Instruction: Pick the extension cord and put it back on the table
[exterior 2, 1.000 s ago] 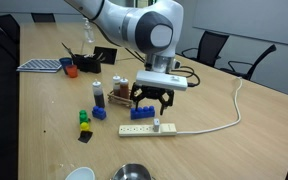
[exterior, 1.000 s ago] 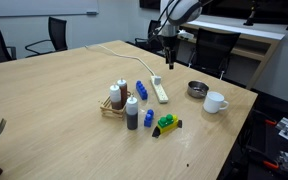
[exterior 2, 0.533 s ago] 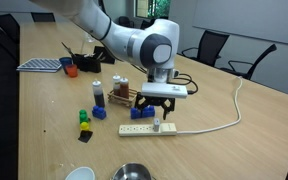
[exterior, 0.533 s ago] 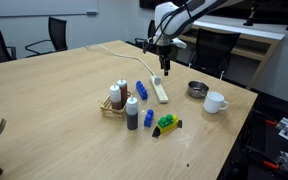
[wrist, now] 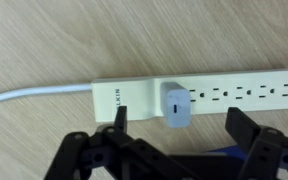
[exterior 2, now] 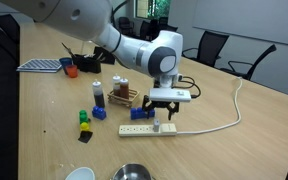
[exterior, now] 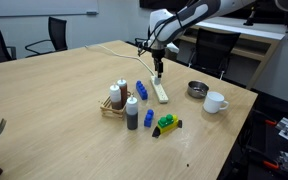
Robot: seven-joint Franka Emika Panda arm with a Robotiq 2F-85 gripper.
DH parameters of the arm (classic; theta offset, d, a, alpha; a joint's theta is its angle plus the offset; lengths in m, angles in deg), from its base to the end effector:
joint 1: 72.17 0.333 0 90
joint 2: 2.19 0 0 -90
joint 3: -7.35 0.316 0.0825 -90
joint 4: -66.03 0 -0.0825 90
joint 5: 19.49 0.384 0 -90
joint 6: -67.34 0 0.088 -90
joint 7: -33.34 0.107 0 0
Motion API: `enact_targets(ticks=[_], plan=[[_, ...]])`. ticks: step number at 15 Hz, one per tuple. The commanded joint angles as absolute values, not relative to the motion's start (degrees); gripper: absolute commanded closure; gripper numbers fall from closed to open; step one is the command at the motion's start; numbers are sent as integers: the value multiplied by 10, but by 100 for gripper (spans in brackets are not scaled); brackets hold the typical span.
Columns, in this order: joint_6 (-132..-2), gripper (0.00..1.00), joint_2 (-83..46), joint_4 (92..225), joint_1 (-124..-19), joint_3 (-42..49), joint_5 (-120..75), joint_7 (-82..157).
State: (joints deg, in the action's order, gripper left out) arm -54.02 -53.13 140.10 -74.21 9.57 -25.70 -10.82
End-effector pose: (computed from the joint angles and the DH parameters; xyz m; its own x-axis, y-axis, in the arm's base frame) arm 0.7404 -0.0093 0.2033 0.6797 0.7284 -0.0868 0.7310 -0.6824 -0.0025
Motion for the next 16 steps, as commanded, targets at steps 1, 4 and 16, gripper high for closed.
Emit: enact_targets(ticks=[1,4,16], plan=[[-512,0,-572,1340,-748,104,-265,-114],[-501,0,-597,1307,-749,103,-264,-112],[-460,54,-643,1246,-753,104,-260,-115]])
